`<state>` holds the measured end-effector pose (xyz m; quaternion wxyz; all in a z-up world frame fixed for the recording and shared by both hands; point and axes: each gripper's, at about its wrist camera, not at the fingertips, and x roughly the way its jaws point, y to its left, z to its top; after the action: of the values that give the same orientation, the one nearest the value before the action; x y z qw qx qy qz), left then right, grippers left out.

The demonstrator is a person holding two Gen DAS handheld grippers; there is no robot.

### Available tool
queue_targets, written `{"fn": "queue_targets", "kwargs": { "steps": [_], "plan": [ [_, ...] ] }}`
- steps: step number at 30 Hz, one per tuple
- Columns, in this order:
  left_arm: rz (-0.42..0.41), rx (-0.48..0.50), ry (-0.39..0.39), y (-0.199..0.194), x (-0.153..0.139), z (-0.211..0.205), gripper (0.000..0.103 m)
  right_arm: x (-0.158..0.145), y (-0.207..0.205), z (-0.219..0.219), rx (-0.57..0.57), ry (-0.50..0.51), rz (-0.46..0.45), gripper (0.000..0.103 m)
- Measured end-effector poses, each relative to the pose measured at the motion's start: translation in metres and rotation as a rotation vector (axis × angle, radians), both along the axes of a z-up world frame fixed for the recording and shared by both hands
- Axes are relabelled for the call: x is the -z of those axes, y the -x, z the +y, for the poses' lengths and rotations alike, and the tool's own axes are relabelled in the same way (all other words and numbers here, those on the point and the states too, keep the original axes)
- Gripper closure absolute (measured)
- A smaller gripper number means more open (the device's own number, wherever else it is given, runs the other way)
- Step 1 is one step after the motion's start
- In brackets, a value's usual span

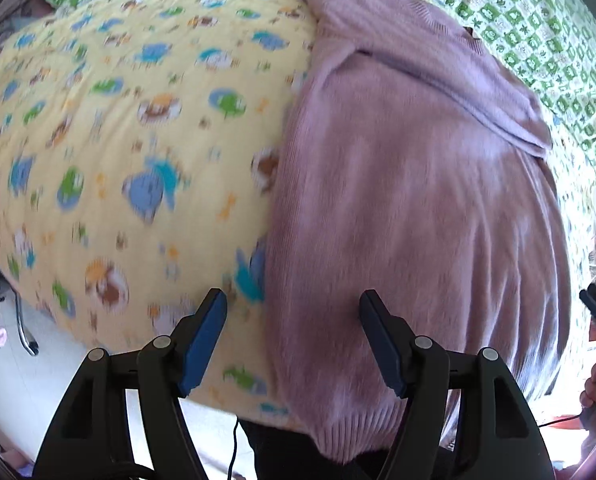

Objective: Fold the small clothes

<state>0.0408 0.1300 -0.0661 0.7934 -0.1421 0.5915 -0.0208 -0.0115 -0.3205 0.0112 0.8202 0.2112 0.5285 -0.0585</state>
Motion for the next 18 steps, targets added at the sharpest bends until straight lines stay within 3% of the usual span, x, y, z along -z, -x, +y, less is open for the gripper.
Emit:
{"fn": "queue_targets", "kwargs": {
  "steps": [9,14,18],
  "plan": [
    [0.055,0.015,0.06,0.049,0.024,-0.011,0.031,0.02,0.059,-0.005,-0.019,-0.057,0.052,0.045],
    [0.087,0.01,0.153,0.071,0.043,-0.016,0.032,0.03,0.074,0.001,-0.043,-0.088,0.06,0.045],
    [0.081,0.045,0.162,0.082,0.049,-0.026,0.034,0.034,0.075,0.004,-0.053,-0.125,0.05,0.045]
  ]
}}
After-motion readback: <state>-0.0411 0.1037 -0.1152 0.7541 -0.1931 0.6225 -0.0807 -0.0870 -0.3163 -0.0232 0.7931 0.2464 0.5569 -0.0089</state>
